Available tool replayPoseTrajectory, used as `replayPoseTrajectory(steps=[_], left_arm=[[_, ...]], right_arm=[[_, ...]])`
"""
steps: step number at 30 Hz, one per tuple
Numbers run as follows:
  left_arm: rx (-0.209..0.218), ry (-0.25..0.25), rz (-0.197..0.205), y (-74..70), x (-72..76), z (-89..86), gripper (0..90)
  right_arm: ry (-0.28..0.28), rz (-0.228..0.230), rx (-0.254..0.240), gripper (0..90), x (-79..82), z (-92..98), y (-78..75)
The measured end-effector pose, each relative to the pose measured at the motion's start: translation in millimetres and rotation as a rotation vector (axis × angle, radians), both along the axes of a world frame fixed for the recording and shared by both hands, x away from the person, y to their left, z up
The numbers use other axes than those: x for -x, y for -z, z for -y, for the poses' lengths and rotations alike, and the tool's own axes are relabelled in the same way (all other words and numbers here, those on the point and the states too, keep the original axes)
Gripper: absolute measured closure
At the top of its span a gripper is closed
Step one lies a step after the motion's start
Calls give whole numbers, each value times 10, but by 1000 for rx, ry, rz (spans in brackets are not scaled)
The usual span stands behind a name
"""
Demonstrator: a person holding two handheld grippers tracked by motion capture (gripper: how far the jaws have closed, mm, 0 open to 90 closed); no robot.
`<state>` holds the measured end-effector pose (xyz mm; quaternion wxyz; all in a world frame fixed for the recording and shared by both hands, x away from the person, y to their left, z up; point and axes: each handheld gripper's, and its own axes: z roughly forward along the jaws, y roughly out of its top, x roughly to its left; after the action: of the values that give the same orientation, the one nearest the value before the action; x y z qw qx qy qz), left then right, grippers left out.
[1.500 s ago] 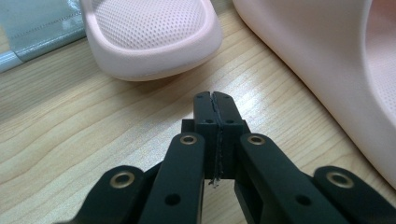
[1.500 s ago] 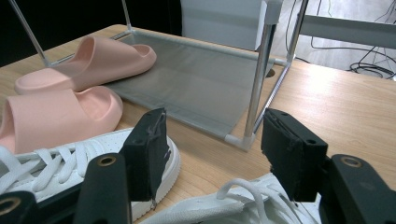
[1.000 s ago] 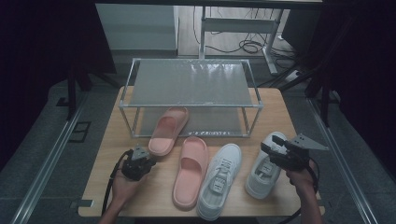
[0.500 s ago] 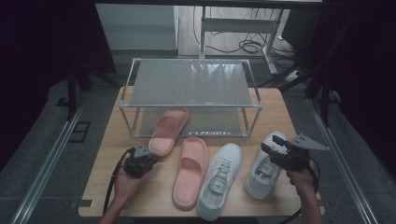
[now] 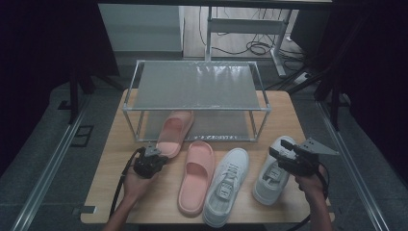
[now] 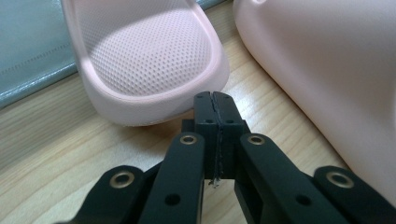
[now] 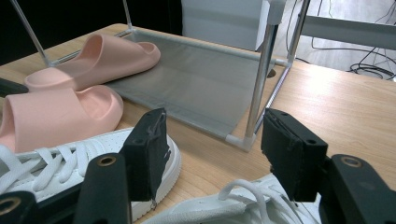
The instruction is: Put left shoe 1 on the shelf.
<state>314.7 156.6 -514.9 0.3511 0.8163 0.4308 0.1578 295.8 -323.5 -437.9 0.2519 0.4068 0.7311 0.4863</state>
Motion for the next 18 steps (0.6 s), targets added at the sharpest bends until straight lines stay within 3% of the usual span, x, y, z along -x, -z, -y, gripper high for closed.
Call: replayPoseTrajectory(steps=[8, 18], left_arm=[[-27, 8, -12, -18, -110, 57, 900], [-15, 9, -19, -18, -203, 102, 900]], right_arm=[[1, -2, 0, 411, -1, 2, 1], [-2, -6, 2, 411, -8, -6, 13]])
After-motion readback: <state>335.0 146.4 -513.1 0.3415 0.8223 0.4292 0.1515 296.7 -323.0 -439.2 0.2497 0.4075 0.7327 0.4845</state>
